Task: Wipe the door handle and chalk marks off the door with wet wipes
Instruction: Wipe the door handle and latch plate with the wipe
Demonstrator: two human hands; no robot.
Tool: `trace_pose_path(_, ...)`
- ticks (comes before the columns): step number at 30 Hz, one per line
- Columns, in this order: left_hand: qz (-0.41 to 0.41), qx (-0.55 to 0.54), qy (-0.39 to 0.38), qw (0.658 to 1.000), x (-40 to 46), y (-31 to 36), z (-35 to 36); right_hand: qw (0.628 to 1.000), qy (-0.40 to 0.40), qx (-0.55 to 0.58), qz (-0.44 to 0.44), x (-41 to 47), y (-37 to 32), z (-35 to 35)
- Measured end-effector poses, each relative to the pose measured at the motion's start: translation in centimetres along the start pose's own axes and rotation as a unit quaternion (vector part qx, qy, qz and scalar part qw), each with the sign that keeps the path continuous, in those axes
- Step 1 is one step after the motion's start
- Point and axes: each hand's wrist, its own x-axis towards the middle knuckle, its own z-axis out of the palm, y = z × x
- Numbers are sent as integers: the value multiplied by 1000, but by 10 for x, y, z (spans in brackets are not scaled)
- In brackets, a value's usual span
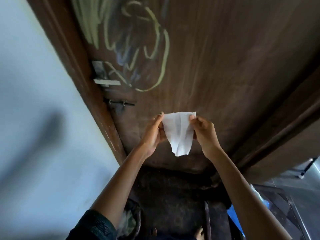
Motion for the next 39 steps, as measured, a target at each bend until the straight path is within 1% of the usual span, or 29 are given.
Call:
trace_pose_path(1, -11, -6, -19, 1000, -5, 7, -10, 1000, 6, 6, -10, -1, -8, 11)
trace_pose_path(3, -15, 8, -33, 999, -15, 17, -27, 1000, 16, 16, -21, -3, -17, 28)
trace_pose_path(6, 7, 46, -18, 999, -27, 31, -50, 999, -5, 31, -16, -3, -25, 47)
trace_pose_path(7, 17, 49, -6, 999, -29, 36, -55, 999, -25, 40, -3, -2, -26, 49)
trace_pose_path(9, 42, 50, 18, 998, -32, 49, -66, 991, -95, 83, 38, 0, -33, 53)
trace_pose_path(11, 61, 53, 37, 996, -31, 61, -75, 971, -177, 137, 84, 3, -41, 56)
trace_pose_path(12, 67, 57, 36, 995, -28, 65, -80, 960, -209, 159, 96, 6, -45, 57)
trace_pose_path(14, 79, 64, 15, 995, -25, 74, -88, 945, -246, 186, 108, 14, -49, 60)
trace_pose_path(16, 91, 92, -9, 992, -22, 81, -92, 946, -249, 179, 106, 22, -53, 63)
trace_pose_path(18, 128, 139, 2, 982, -18, 90, -95, 963, -211, 153, 68, 31, -59, 68)
trace_pose_path(20, 208, 205, 37, 956, -13, 103, -94, 975, -163, 149, -6, 45, -68, 74)
trace_pose_path(22, 318, 251, 78, 911, -10, 117, -90, 969, -152, 167, -101, 55, -81, 78)
trace_pose_path(24, 426, 261, 120, 858, -8, 131, -84, 954, -160, 179, -177, 64, -97, 78)
trace_pose_path(25, 465, 256, 133, 837, -7, 138, -79, 945, -176, 188, -204, 70, -103, 78)
trace_pose_path(26, 488, 250, 139, 824, -4, 142, -77, 937, -189, 180, -230, 77, -107, 77)
trace_pose_path(27, 493, 236, 137, 826, -1, 144, -75, 936, -192, 159, -250, 84, -108, 78)
trace_pose_path(28, 479, 215, 133, 841, 5, 145, -75, 936, -194, 138, -261, 91, -109, 79)
trace_pose_path(30, 426, 189, 132, 875, 18, 144, -75, 941, -180, 108, -267, 105, -109, 82)
trace_pose_path(33, 362, 218, 151, 894, 37, 143, -76, 950, -168, 94, -246, 120, -108, 85)
trace_pose_path(35, 295, 203, 150, 922, 48, 139, -78, 953, -165, 85, -238, 129, -105, 85)
trace_pose_path(37, 215, 164, 138, 953, 56, 135, -83, 958, -171, 84, -215, 137, -103, 87)
trace_pose_path(39, 166, 100, 101, 976, 60, 131, -87, 956, -213, 135, -147, 144, -100, 91)
